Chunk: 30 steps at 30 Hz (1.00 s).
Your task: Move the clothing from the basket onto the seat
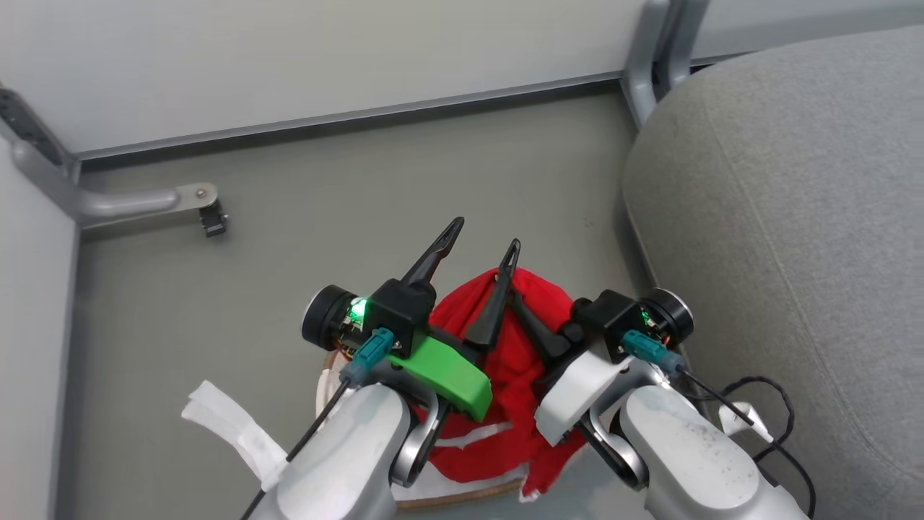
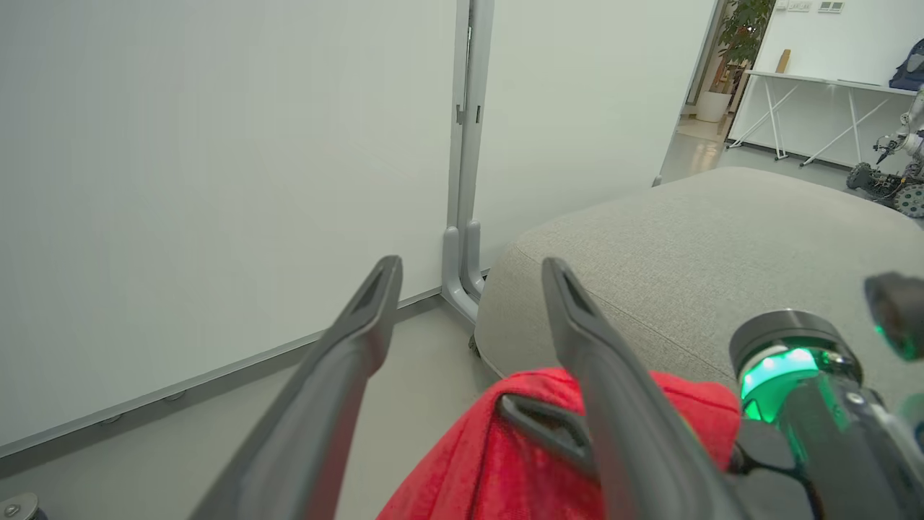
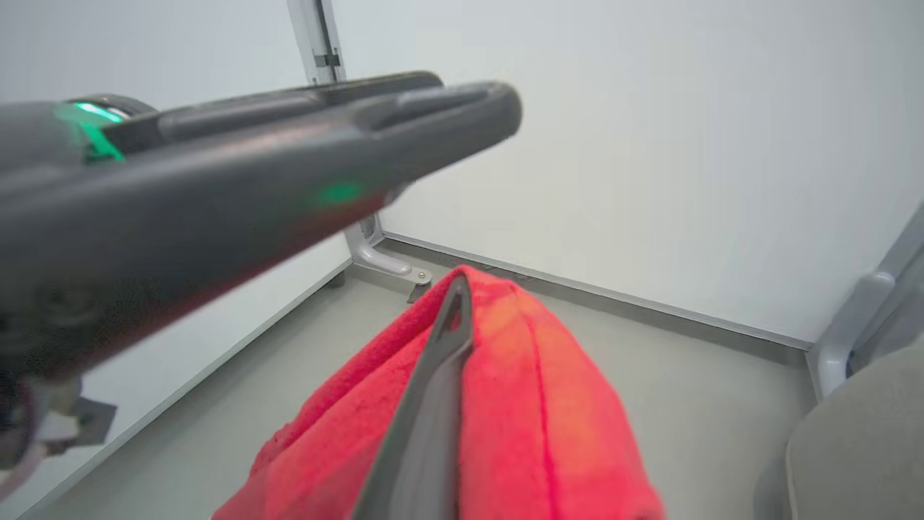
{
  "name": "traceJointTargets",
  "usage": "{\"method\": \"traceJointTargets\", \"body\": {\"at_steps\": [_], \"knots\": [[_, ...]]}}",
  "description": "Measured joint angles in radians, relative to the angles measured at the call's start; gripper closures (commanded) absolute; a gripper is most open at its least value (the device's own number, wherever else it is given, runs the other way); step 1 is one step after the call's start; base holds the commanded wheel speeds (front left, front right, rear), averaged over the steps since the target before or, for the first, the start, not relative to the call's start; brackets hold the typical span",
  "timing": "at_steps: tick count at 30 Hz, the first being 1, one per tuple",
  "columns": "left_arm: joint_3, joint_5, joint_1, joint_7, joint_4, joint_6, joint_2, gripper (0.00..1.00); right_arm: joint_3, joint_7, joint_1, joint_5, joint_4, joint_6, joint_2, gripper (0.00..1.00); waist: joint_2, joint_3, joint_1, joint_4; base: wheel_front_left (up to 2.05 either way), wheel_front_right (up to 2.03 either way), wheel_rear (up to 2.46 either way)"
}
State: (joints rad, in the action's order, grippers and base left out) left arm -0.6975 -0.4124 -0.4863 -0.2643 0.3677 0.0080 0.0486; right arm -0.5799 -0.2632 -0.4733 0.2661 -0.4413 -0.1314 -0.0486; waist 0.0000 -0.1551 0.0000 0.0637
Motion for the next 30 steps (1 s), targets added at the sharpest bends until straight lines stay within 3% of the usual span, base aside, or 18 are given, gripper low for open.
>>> {"method": "traceJointTargets", "body": {"at_steps": [20,30], "knots": [[0.116,0.102,0.051,0.000,0.033,-0.043,-0.001,0.00,0.100,0.000,0.090,0.000,0.096,0.000,-0.002,1.00,0.0000,-0.028,0.0000,0.366,0.00,0.00,0.00],[0.125,0.119,0.066,0.000,0.035,-0.067,-0.002,0.00,0.170,0.000,0.124,-0.016,0.148,0.000,-0.032,1.00,0.0000,-0.052,0.0000,0.478,0.00,0.00,0.00]]}}
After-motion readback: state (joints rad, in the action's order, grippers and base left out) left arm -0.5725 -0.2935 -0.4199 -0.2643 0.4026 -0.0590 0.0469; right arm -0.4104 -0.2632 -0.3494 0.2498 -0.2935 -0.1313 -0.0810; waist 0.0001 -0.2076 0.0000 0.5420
